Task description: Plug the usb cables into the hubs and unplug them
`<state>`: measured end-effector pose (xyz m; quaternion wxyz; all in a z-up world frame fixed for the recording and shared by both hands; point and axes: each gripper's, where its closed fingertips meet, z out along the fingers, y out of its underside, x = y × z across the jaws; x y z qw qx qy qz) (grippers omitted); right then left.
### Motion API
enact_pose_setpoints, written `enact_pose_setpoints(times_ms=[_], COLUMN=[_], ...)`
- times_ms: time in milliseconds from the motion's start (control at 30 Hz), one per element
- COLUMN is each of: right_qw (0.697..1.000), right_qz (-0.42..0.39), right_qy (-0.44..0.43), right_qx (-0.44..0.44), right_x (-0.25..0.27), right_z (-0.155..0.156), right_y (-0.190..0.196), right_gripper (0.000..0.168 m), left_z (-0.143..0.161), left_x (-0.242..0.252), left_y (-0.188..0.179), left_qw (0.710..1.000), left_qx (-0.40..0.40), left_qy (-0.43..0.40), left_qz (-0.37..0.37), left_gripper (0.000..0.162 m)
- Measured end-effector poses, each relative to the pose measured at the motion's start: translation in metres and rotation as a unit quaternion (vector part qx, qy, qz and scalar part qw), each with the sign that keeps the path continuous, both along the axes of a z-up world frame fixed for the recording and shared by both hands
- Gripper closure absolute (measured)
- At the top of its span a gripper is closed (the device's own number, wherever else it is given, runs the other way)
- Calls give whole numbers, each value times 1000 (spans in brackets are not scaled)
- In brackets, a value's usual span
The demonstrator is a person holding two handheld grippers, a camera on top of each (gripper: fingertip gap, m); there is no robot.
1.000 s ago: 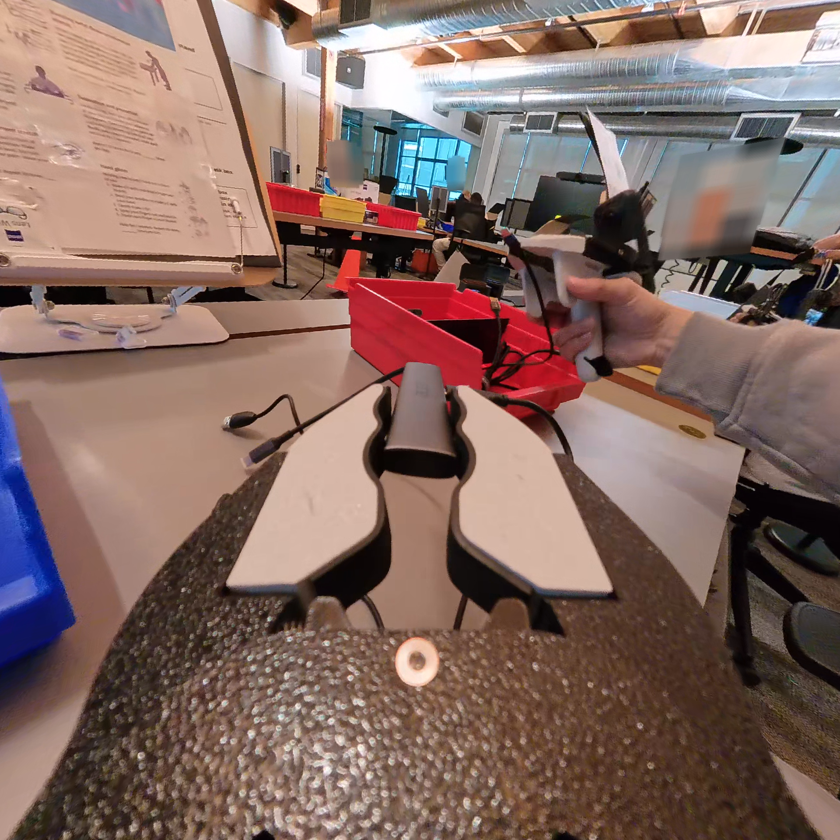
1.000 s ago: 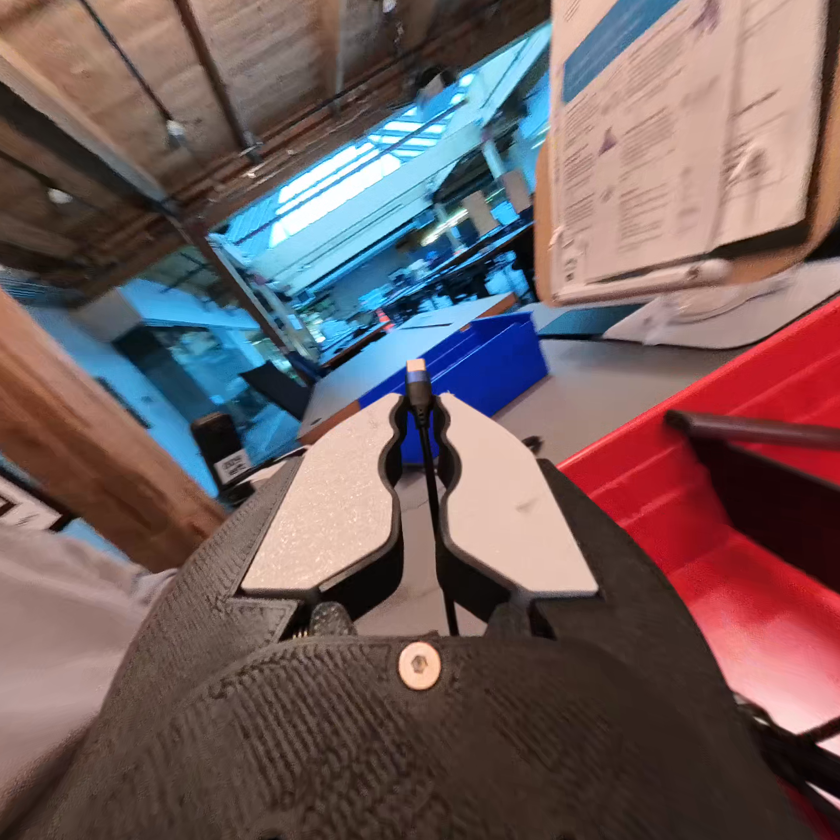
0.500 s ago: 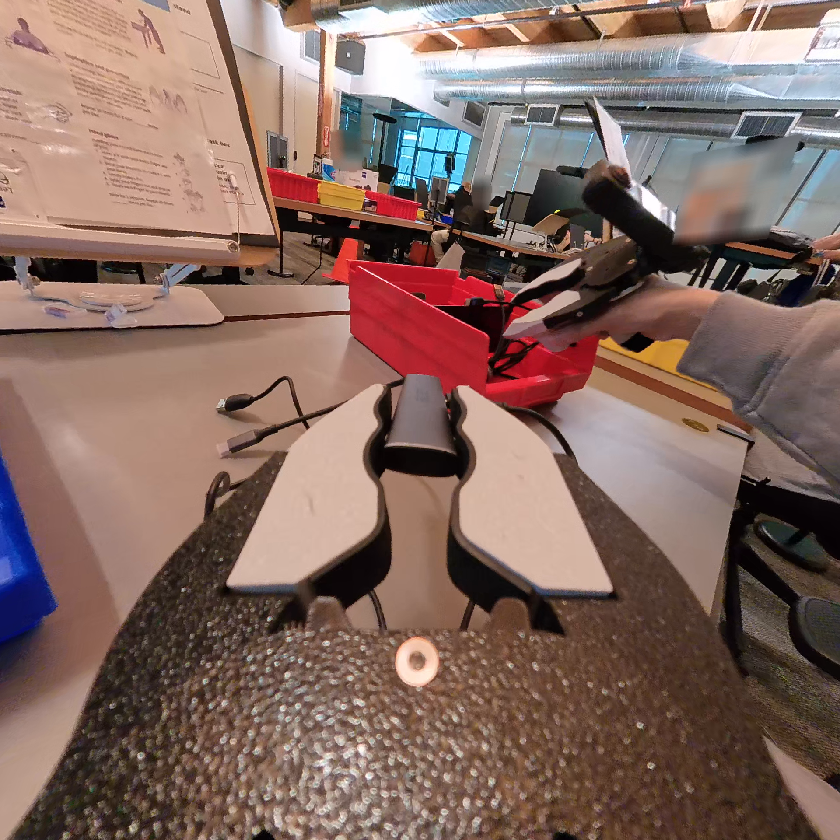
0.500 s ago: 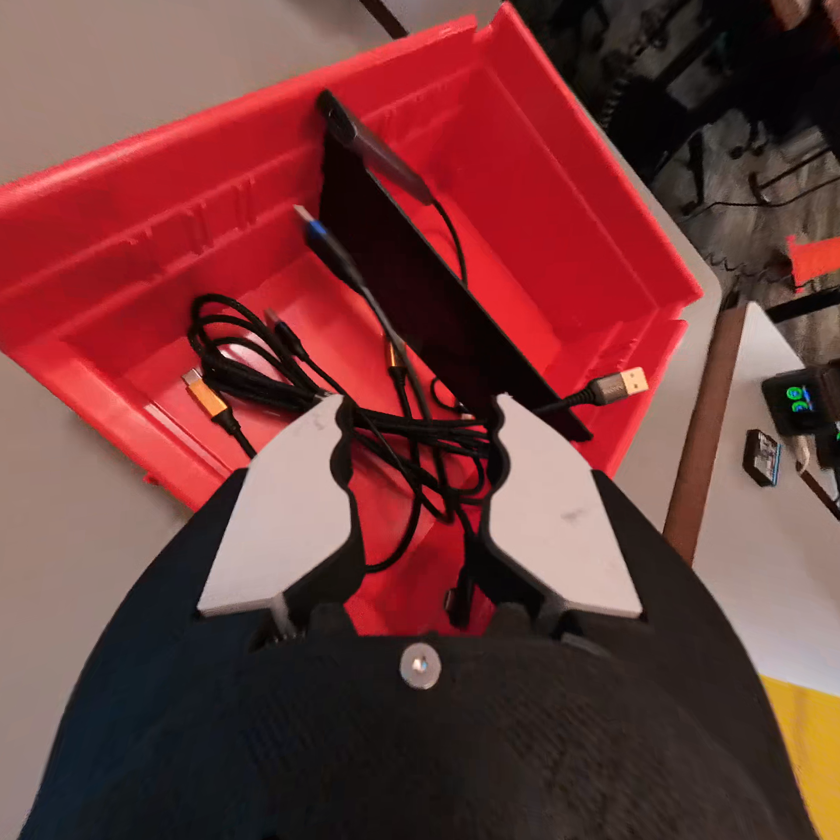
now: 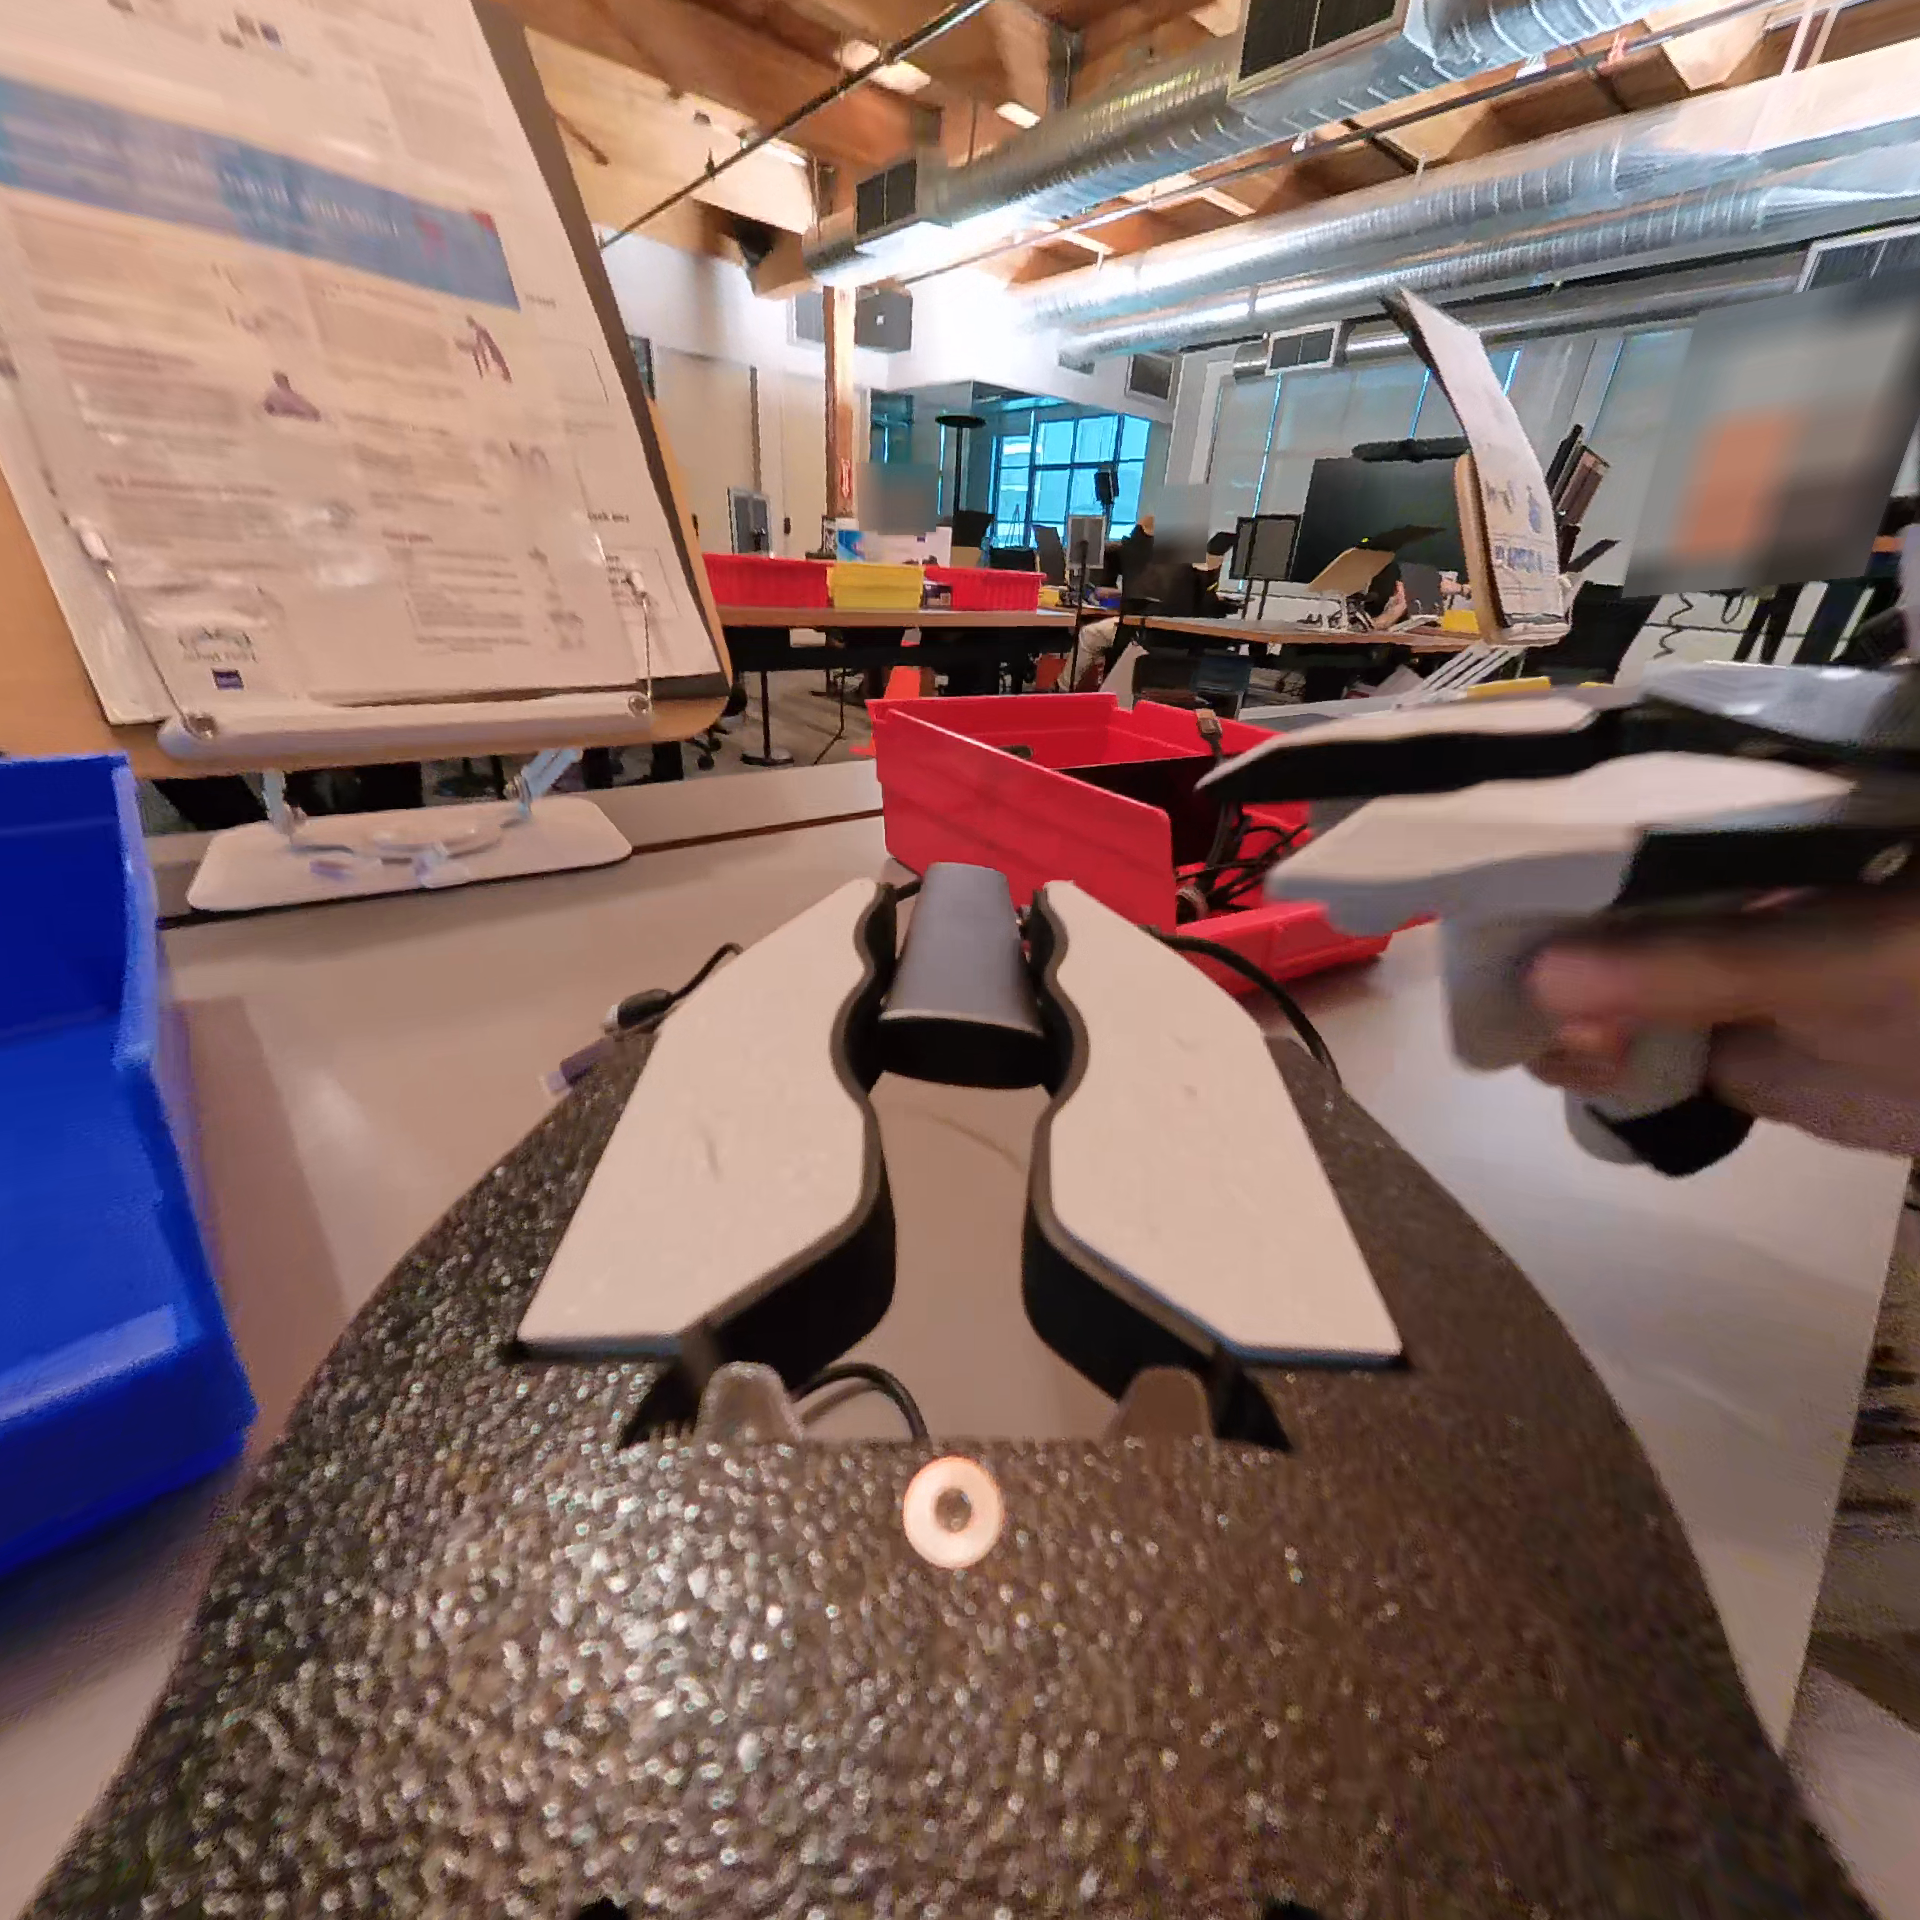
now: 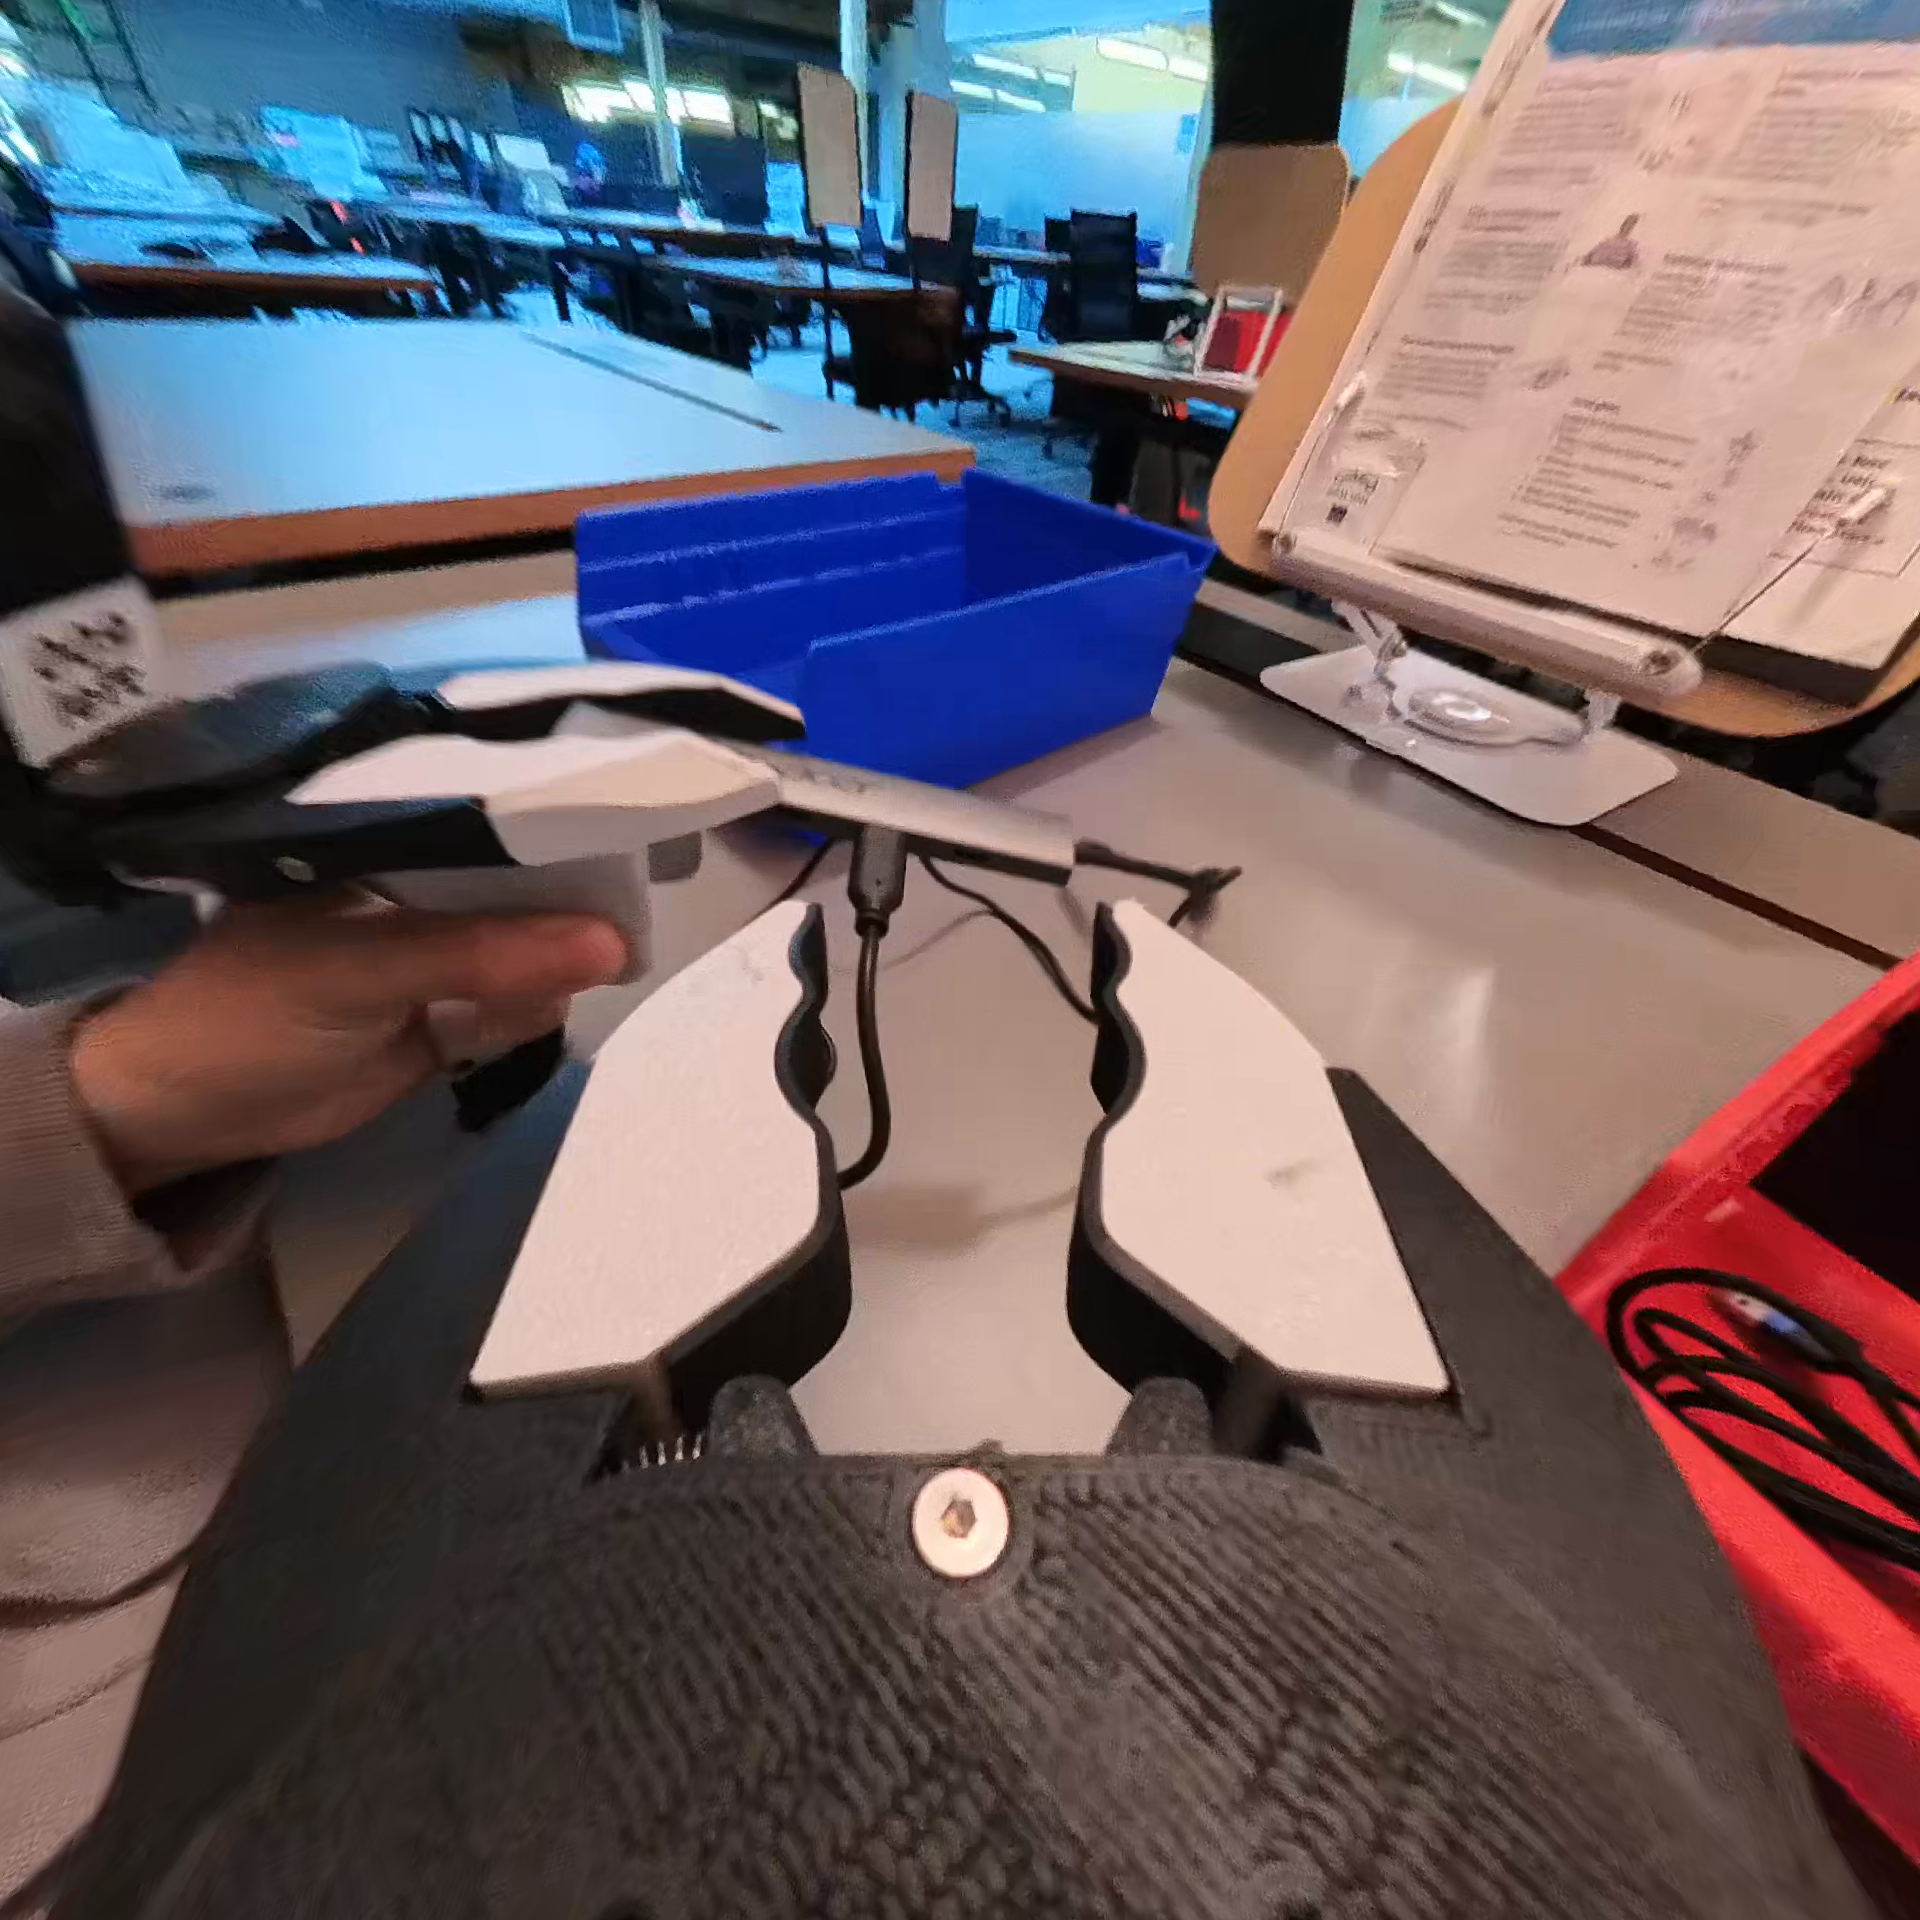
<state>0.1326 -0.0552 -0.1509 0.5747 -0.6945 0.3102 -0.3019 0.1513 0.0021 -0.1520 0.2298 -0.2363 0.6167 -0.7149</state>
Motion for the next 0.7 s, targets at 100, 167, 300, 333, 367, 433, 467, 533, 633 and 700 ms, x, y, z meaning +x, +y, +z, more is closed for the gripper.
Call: enact_pose_setpoints(times_ms=[100,167,300,333,367,433,467,533,633,700], right_qw=[1000,999,999,999,1000,1000,999,999,998,998], right_qz=[15,29,27,27,25,19,15,15,8,3], right_qy=[6,11,10,8,0,-21,-34,-39,-51,-49], right_qx=[22,36,30,22,16,1,-9,-31,-26,-32], right_x=[2,0,0,0,-1,-2,-2,-3,-4,-3], right_z=[-11,-12,-11,-12,-10,-5,-2,-1,3,2], right_y=[20,30,32,31,29,25,23,20,16,14], right_gripper=[132,141,155,155,155,155,155,155,155,155], left_z=[4,7,8,8,7,3,0,-1,-3,-5], left_x=[-10,-16,-21,-22,-22,-23,-23,-25,-25,-24], left_y=[-2,-5,-10,-11,-12,-15,-17,-19,-24,-26], left_qw=[1000,999,998,997,997,995,995,994,995,996], left_qx=[14,20,35,39,46,64,71,70,70,63], left_qy=[-23,-38,-57,-61,-64,-68,-69,-71,-62,-44], left_qz=[-11,-19,-21,-23,-27,-33,-34,-34,-39,-42], left_gripper=[138,138,138,138,138,138,138,138,138,138])
